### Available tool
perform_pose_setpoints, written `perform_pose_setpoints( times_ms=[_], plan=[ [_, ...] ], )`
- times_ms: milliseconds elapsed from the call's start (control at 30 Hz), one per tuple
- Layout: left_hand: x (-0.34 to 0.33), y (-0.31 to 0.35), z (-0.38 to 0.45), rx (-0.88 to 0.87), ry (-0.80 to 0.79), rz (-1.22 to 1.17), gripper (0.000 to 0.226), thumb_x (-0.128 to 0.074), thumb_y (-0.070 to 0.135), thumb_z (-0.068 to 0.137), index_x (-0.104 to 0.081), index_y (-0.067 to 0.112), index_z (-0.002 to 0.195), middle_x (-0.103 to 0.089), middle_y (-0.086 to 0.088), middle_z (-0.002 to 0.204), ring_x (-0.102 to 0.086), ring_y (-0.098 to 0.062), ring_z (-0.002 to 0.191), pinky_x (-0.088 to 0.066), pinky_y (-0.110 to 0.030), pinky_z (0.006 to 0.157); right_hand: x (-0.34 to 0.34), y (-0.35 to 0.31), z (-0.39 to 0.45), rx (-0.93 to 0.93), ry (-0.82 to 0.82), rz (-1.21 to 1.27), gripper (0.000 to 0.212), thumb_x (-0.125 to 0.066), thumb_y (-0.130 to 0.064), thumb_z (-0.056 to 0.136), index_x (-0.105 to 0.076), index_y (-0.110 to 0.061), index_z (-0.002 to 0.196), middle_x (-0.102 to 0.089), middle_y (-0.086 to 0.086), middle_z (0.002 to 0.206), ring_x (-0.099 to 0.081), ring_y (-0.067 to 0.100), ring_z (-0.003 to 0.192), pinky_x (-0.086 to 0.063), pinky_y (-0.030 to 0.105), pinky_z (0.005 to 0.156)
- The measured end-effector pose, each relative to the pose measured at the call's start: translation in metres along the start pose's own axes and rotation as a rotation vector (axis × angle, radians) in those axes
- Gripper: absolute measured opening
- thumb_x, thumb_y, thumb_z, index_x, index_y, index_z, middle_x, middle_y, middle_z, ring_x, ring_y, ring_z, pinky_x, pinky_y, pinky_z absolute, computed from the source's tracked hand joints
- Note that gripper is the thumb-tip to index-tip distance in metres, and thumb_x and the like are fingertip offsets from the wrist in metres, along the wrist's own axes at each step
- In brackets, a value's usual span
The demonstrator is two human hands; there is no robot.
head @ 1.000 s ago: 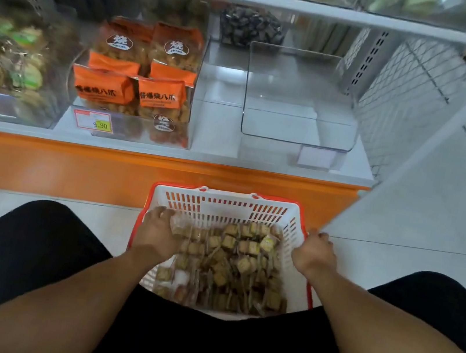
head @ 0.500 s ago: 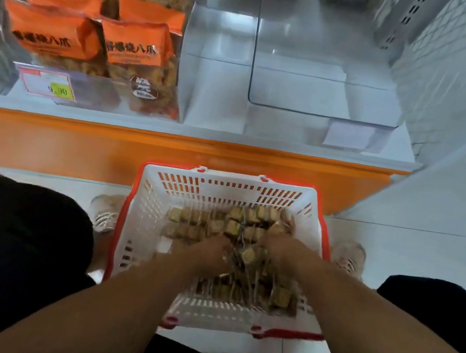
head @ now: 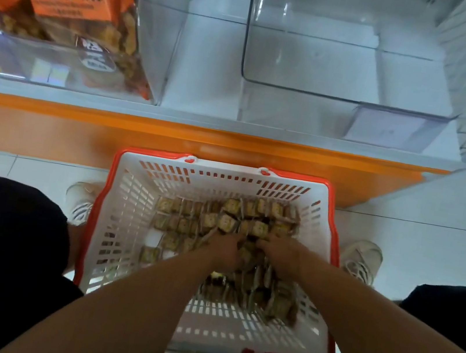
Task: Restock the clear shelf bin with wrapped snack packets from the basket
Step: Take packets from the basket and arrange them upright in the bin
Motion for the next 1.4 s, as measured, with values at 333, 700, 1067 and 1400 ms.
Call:
perform_pose_setpoints(
  times_ms=[333, 700, 1067, 1400],
  plan=[
    [-0.016, -0.013, 0.011, 0.141, 0.052, 0.005, 0.046, -0.066, 0.018, 0.095, -0.050, 0.014, 0.137, -0.060, -0.012, 0.133, -0.060, -0.030, 0.119, -0.051, -0.037, 0.099, -0.010, -0.007, 0.003, -0.017, -0.198, 0.181, 0.071, -0.080, -0.019, 0.079, -0.047, -0.019, 0.142, -0.052, 0.011, 0.141, -0.054, 0.032, 0.125, -0.047, 0.040, 0.105],
    [-0.002, 0.003, 0.003, 0.089, 0.100, -0.240, 0.023, -0.055, 0.015, 0.100, -0.071, 0.014, 0.117, -0.072, -0.009, 0.115, -0.069, -0.026, 0.104, -0.055, -0.034, 0.092, 0.020, -0.002, -0.008, -0.103, -0.086, 0.404, 0.032, -0.056, -0.013, 0.095, -0.063, -0.015, 0.126, -0.065, 0.008, 0.122, -0.061, 0.027, 0.115, -0.050, 0.031, 0.096],
    [0.108, 0.065, -0.087, 0.005, -0.048, -0.922, 0.040, -0.068, 0.024, 0.088, -0.067, 0.016, 0.127, -0.072, -0.013, 0.122, -0.070, -0.032, 0.108, -0.054, -0.054, 0.100, 0.178, -0.026, -0.094, -0.090, -0.211, 1.041, 0.054, -0.071, 0.000, 0.090, -0.052, -0.010, 0.139, -0.060, 0.005, 0.126, -0.071, 0.019, 0.091, -0.063, 0.037, 0.065],
    [0.173, 0.150, -0.184, -0.240, 0.018, -0.980, 0.037, -0.055, 0.026, 0.094, -0.064, 0.010, 0.126, -0.066, -0.022, 0.116, -0.067, -0.036, 0.094, -0.055, -0.057, 0.092, 0.272, -0.061, -0.160, 0.185, 0.111, 1.214, 0.026, -0.068, 0.003, 0.089, -0.063, -0.004, 0.113, -0.076, 0.021, 0.094, -0.076, 0.033, 0.083, -0.062, 0.036, 0.063]
  ],
)
Point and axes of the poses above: each hand's wrist, its own z-axis towards the middle knuckle, its own x-axis out of the back of the hand, y = z × x, the point moved 2 cm from there along z, towards the middle knuckle
